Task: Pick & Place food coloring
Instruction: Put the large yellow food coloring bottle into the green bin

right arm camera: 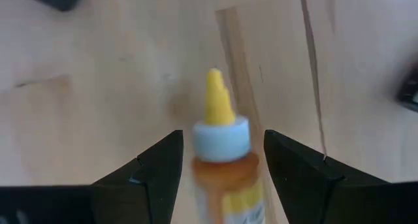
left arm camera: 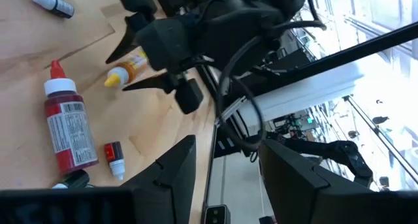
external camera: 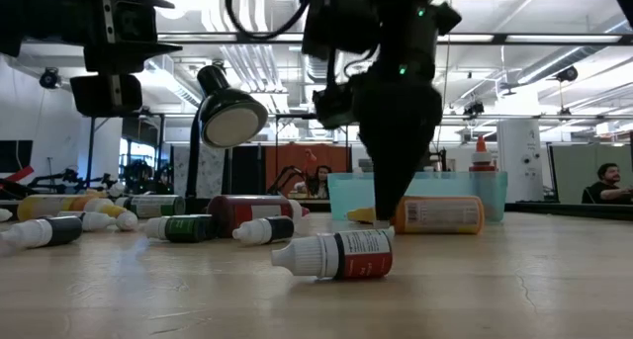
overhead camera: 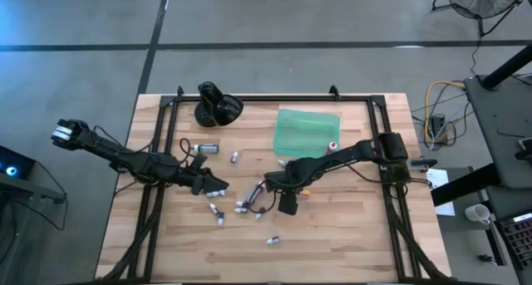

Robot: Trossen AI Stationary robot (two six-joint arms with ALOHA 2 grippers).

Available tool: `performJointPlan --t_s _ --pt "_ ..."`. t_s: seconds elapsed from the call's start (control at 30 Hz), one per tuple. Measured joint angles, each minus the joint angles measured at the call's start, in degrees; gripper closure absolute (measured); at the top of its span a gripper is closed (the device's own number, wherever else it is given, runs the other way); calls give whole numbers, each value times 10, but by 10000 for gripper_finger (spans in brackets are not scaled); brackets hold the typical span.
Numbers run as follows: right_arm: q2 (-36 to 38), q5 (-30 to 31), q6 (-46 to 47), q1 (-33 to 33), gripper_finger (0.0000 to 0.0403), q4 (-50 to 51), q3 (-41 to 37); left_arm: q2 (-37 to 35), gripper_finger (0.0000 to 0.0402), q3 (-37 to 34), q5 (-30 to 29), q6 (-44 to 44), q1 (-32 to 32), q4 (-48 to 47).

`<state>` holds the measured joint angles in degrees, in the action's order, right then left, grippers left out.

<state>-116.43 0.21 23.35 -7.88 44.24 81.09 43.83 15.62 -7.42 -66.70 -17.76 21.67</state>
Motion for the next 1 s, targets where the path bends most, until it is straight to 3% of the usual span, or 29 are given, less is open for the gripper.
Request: performJointPlan --t_s 0.33,0.6,0.73,0.87,1.0 --pt "-18 0 -19 0 202 5 13 0 261 0 0 0 0 -25" --pt "-18 -6 -22 14 295 5 12 0 261 0 -4 1 0 -35" --pt "-8 -6 -3 18 296 2 11 0 261 0 -10 1 0 -38" --pt "35 20 21 14 296 -4 15 0 261 0 -13 1 0 -39" --pt "106 96 71 -5 296 -31 6 0 261 0 -15 1 0 -43"
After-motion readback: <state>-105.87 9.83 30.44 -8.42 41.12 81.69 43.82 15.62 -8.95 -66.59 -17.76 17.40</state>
